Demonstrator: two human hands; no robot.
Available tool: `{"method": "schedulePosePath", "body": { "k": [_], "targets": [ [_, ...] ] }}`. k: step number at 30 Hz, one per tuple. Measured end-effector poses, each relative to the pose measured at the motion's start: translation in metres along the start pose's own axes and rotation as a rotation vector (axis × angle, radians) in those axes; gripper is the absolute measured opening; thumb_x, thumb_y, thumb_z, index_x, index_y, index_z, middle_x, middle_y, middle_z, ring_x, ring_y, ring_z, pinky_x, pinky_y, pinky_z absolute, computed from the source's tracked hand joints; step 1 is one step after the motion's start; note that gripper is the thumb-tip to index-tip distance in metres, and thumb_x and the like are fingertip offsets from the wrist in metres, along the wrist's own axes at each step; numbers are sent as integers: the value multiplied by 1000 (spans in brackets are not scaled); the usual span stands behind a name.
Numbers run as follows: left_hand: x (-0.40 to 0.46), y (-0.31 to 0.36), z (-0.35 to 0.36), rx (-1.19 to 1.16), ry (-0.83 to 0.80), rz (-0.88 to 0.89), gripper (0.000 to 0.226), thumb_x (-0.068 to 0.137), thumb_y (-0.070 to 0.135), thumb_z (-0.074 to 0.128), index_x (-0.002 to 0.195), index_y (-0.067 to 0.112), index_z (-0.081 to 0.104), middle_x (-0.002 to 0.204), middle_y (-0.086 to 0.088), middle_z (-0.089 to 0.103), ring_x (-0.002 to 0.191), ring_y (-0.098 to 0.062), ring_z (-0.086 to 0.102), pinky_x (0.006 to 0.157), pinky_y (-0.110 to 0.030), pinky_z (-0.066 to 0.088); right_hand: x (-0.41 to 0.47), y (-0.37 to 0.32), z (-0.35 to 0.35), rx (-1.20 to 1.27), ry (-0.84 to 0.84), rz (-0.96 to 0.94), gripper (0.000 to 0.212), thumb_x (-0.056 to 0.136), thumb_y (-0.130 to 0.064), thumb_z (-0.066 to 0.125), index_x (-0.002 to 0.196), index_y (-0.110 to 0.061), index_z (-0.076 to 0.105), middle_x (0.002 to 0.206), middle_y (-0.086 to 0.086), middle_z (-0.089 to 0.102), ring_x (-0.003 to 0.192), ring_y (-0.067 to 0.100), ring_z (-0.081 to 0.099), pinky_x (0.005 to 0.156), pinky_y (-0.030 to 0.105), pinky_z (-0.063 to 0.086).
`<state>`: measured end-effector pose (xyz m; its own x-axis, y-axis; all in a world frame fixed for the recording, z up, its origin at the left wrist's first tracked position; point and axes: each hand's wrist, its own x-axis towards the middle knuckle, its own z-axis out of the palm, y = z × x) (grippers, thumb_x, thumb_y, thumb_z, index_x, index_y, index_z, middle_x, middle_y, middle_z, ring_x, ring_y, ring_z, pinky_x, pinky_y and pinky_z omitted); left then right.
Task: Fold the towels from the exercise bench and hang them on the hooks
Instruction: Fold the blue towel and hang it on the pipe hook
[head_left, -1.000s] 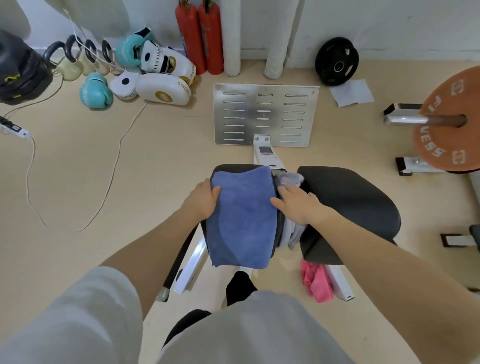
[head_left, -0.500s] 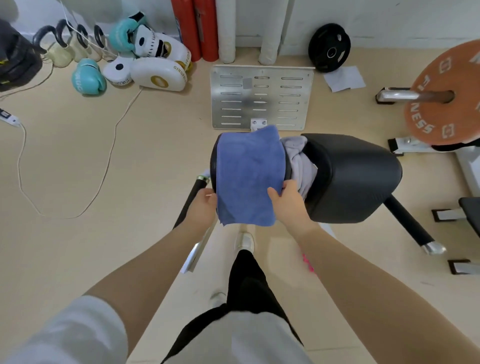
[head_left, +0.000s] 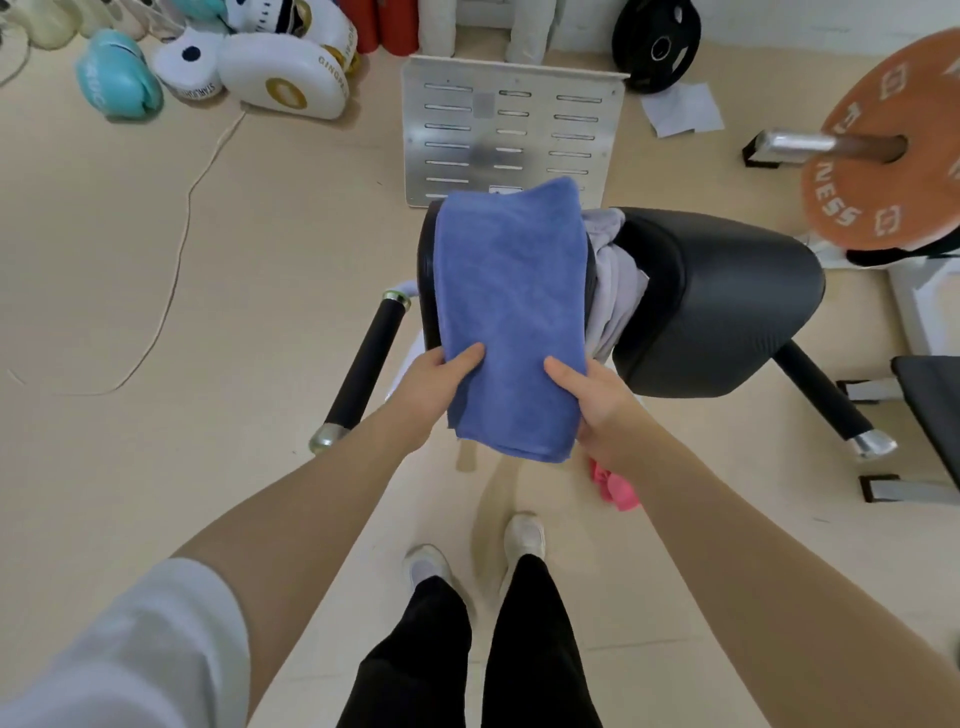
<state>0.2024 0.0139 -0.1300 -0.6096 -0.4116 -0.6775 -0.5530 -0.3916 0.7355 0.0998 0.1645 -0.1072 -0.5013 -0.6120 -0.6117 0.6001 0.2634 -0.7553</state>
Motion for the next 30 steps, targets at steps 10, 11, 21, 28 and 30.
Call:
{"method": "schedulePosePath", "body": {
  "k": [10, 11, 21, 28, 30],
  "targets": [
    [-59, 22, -9, 103, 18, 176, 42, 92, 32, 53, 130, 24, 36, 113, 13, 52, 90, -1, 56, 64, -10, 45, -39, -20, -1, -615, -14, -248, 47, 97, -10, 44, 138, -32, 37, 137, -20, 39, 124, -1, 42, 89, 3, 38],
    [-64, 28, -10, 81, 12, 185, 52, 93, 29, 53, 139, 26, 28, 118, 15, 47, 94, -3, 55, 66, -11, 45, -44, -26, 1, -597, -18, -224, 36, 97, -9, 42, 125, -30, 52, 132, -13, 49, 122, 6, 48, 89, 7, 42],
    [-63, 91, -26, -262, -298, -11, 24, 93, 26, 44, 86, 16, 65, 87, 1, 63, 75, -11, 58, 65, -22, 48, -32, -101, -18, -247, -301, 82, 38, 89, 10, 41, 113, -15, 58, 105, 6, 65, 85, 19, 65, 63, 25, 57],
    [-29, 131, -24, -376, -262, -12, 34, 81, -1, 21, 86, 3, 54, 78, -9, 64, 64, -16, 66, 58, -22, 52, 11, -141, -18, -694, 56, -177, 14, 92, -20, 54, 94, -19, 68, 87, -2, 66, 79, 11, 57, 74, 22, 45],
    [-18, 143, -22, -335, -238, -24, 39, 80, -8, 22, 89, 4, 57, 75, -5, 71, 63, -14, 68, 56, -20, 51, 26, -148, -19, -594, 52, -137, 25, 95, -28, 49, 110, -14, 63, 95, -3, 64, 85, 11, 57, 75, 22, 45]
  ]
}}
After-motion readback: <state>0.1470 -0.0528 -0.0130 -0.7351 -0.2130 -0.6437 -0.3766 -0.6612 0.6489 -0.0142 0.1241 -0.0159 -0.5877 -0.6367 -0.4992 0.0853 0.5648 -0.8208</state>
